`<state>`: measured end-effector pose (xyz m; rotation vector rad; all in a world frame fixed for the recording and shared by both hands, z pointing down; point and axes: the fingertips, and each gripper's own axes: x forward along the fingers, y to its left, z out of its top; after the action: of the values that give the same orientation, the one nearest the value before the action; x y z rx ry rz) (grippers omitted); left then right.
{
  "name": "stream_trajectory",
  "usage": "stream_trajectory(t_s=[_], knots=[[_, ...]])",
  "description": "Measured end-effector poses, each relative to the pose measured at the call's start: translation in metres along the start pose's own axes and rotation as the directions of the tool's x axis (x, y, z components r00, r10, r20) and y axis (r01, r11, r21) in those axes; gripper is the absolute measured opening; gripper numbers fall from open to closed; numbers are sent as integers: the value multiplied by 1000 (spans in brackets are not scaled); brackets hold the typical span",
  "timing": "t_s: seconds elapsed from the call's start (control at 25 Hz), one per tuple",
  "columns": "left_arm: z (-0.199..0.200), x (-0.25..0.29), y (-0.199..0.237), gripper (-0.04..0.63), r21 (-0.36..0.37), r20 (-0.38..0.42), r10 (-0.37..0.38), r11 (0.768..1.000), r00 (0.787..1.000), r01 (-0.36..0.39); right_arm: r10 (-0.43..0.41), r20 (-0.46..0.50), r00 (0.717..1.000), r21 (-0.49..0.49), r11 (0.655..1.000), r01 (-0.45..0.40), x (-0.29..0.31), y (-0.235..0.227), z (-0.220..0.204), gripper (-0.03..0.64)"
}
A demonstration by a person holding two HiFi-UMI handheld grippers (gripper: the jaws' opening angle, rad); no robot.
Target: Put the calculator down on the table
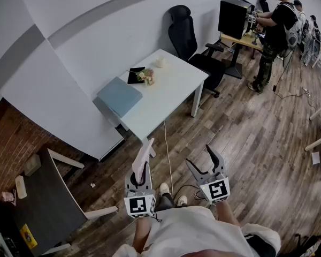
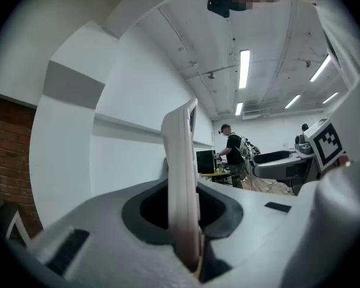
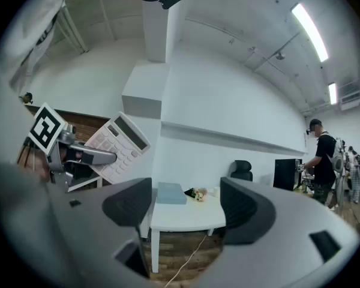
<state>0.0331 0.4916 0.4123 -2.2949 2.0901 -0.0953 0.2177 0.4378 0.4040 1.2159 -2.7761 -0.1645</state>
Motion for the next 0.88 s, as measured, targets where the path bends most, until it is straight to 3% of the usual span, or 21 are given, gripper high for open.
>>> stream_trajectory(t_s=[0.4,0.88], knots=[[2,-24,-7,66,9,-8,28,1000,1000,-28,36,41,999,21,999,-36,-13,13,7,348],[-1,23,22,66,12,-2,9,1000,1000,-8,13,11,1000,53,999,-13,38,2,-4,347]])
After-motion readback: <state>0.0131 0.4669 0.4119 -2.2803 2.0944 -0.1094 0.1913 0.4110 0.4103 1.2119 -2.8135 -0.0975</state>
